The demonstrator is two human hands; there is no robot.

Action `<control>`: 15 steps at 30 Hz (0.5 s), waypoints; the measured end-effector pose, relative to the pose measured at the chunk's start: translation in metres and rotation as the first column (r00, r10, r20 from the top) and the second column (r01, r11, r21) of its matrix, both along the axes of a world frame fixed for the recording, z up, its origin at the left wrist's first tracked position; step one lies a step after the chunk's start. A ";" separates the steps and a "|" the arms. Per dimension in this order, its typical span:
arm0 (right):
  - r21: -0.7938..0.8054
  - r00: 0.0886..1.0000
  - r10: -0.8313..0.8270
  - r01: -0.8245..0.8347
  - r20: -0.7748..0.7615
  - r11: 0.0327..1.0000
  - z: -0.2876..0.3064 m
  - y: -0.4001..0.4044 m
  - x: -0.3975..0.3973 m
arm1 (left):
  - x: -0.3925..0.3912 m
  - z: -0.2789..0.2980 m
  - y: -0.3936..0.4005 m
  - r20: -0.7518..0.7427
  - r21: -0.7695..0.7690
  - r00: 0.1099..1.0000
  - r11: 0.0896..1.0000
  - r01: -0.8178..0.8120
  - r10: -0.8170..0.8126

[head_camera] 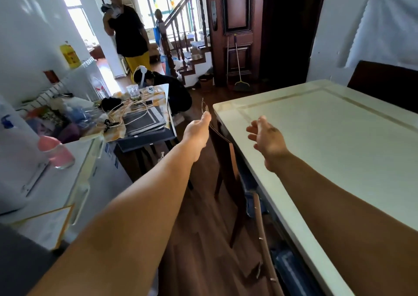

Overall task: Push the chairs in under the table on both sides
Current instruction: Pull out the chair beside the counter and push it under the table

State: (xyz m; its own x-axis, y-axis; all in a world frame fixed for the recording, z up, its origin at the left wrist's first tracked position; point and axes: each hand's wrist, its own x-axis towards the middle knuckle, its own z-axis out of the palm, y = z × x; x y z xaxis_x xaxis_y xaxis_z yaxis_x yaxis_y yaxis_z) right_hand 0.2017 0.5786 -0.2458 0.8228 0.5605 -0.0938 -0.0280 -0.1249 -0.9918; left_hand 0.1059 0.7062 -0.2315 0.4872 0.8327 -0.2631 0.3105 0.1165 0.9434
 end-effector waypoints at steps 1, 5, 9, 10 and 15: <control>-0.020 1.000 -0.005 0.005 -0.002 1.000 -0.007 0.012 0.003 | 0.008 -0.005 0.012 -0.012 -0.009 1.000 1.000 0.010 -0.010; -0.128 1.000 -0.008 0.009 0.009 0.992 -0.038 0.052 0.019 | 0.040 -0.031 0.066 -0.054 -0.021 0.999 1.000 -0.009 0.008; -0.252 0.998 0.041 -0.031 0.037 0.967 -0.062 0.096 0.042 | 0.074 -0.050 0.125 -0.119 -0.038 0.993 0.999 0.003 -0.008; -0.258 0.999 0.041 -0.038 0.009 0.965 -0.066 0.103 0.045 | 0.081 -0.054 0.135 -0.138 -0.044 0.990 0.999 0.014 -0.020; -0.353 0.994 0.110 -0.112 -0.024 0.929 -0.081 0.155 0.055 | 0.115 -0.082 0.183 -0.215 -0.117 0.971 0.990 0.083 -0.107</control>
